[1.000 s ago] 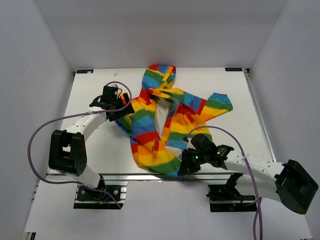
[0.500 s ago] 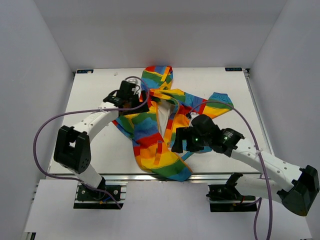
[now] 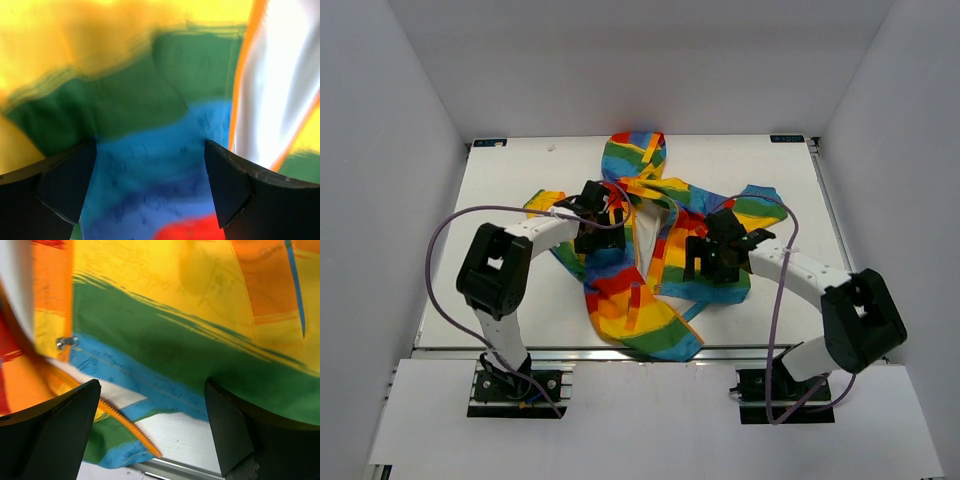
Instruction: Zip up the jacket
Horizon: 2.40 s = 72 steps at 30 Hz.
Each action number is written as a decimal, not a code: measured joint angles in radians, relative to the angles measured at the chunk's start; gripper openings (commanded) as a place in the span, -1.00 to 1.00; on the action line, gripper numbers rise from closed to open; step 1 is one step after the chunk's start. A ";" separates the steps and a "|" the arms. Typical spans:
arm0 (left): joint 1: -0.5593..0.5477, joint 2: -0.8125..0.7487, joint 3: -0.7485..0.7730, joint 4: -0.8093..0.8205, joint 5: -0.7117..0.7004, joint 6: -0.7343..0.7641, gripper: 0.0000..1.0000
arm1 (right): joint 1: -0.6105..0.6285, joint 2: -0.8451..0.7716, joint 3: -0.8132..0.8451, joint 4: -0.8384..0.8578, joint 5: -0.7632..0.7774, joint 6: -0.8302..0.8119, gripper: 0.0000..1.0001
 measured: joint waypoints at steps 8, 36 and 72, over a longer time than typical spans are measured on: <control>0.126 0.208 0.257 -0.010 0.024 0.037 0.96 | -0.068 0.146 0.014 0.038 0.001 -0.045 0.79; 0.237 -0.051 0.405 -0.048 0.060 0.192 0.96 | 0.178 0.276 0.415 0.055 0.102 -0.283 0.60; 0.237 -0.428 -0.317 0.046 0.225 -0.065 0.96 | 0.269 0.304 0.441 -0.074 0.344 -0.055 -1.00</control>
